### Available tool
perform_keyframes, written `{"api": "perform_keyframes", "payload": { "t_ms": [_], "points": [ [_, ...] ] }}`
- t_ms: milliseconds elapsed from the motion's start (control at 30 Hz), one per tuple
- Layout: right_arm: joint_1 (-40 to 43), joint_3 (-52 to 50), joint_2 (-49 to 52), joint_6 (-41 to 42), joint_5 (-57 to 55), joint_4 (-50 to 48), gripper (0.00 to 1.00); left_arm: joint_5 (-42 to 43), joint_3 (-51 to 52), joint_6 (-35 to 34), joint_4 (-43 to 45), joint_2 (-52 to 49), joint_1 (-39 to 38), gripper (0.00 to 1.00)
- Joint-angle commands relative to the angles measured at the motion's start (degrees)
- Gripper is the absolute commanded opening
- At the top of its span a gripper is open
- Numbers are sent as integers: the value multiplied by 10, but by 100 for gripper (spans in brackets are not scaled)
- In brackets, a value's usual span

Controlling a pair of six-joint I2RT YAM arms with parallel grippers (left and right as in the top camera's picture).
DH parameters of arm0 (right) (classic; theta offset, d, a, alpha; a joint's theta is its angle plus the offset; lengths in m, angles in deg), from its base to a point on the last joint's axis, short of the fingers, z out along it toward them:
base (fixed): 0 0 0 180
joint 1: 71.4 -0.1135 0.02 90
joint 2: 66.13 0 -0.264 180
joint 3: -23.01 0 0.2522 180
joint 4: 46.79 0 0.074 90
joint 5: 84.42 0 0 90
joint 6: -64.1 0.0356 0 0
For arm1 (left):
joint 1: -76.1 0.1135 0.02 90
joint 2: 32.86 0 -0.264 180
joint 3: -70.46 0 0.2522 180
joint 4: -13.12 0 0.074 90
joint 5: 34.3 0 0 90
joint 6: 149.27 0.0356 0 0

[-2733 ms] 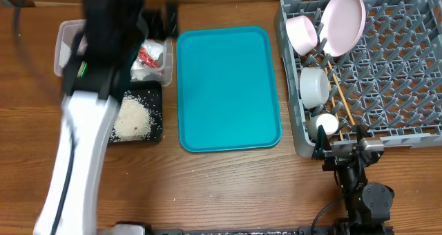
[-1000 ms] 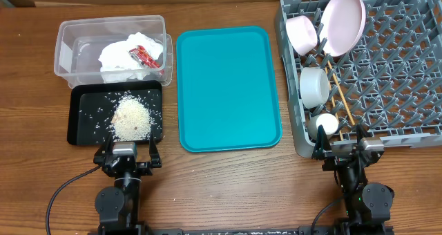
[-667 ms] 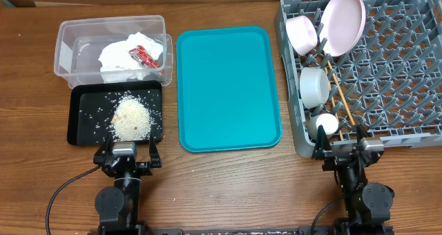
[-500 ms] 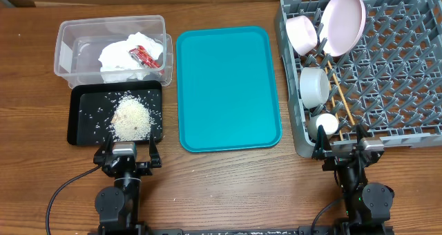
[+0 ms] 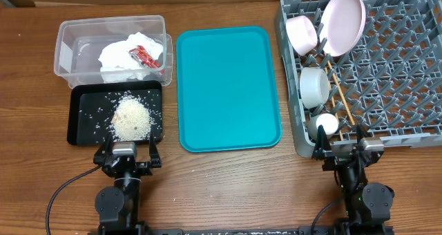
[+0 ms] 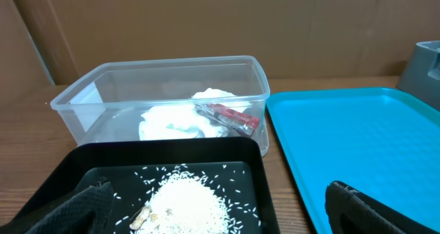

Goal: Sort waste into correct bins and load items into the dishwasher

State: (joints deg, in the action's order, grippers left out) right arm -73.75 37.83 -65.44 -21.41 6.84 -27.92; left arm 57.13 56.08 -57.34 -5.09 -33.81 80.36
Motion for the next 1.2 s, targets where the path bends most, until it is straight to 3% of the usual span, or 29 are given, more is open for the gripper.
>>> {"api": "perform_keyframes", "payload": {
  "t_ms": [0,1167],
  "points": [
    [-3,-6,-5,2,1,-4,100,-4,3,11,1,7,2,100],
    [-3,-6,-5,2,1,-4,100,-4,3,11,1,7,2,100]
  ]
}}
